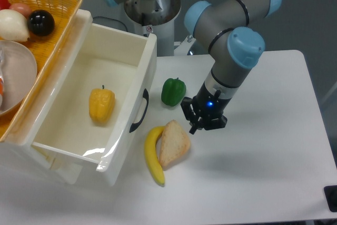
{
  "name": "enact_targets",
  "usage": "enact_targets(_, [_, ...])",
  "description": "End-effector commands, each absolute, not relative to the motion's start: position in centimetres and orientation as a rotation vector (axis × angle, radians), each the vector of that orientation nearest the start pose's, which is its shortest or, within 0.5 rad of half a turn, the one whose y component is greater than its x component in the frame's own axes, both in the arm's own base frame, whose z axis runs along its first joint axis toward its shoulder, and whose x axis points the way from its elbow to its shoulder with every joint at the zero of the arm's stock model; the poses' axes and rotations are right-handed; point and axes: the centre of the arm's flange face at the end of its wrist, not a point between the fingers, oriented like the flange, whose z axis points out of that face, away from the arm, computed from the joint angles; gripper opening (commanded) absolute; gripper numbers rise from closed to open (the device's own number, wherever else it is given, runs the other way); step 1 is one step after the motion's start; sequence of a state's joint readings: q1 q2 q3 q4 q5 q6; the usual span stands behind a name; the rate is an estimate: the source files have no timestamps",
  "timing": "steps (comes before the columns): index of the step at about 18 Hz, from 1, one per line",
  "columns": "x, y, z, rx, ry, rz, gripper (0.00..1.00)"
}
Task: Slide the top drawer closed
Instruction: 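Move the gripper toward the open white drawer's front face, then lower the gripper against the drawer front beside its black handle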
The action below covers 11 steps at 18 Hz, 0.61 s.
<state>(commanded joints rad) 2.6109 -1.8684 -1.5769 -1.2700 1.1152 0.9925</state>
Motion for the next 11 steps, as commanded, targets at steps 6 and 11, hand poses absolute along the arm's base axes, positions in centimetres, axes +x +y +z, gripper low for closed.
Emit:
enact_targets(6, [-40.3,46.6,36.3,-2.751,-0.031,-0.389,0.00])
enact_targets(11, [-38.6,47.2,36.1,-2.771,-0.011,-0.458,0.00])
